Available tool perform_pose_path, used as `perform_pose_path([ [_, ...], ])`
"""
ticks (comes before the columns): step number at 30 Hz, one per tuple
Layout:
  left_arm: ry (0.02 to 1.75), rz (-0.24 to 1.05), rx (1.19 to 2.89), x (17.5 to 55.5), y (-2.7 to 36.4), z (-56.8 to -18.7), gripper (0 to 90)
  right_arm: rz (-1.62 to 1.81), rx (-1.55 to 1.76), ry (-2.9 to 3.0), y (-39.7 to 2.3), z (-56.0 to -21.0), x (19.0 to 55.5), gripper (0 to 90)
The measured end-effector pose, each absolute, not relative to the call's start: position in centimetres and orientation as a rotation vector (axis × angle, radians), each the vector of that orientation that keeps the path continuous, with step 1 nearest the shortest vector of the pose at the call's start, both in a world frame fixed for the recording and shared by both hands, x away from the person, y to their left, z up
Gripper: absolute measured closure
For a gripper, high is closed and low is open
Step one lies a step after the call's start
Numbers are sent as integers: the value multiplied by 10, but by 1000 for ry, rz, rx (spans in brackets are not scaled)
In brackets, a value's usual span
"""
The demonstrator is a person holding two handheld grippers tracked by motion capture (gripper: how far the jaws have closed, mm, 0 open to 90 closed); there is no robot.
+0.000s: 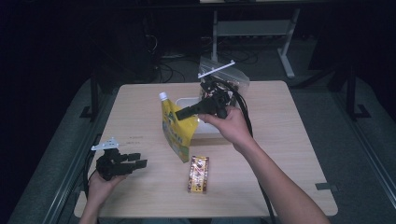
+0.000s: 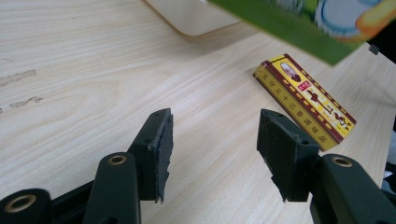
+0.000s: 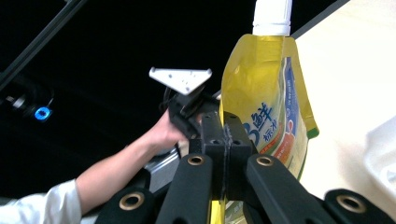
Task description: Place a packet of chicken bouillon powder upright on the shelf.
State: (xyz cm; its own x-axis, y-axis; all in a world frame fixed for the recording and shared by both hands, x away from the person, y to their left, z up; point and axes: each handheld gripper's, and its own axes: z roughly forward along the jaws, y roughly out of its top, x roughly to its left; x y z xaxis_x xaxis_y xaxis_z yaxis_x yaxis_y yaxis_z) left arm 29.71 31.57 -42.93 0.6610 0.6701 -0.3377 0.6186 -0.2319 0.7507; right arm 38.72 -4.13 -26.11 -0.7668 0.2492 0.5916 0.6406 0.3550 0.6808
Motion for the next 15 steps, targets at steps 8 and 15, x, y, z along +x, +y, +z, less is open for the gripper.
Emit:
perform_pose_path([
  [8,1001,62,1939,297,312,-430,430,-1452,-893,-2231,-53,-246,394,897],
  [15,1004,64,1943,297,310,-431,422,-1516,-1002,-2207,-62,-239,404,897],
])
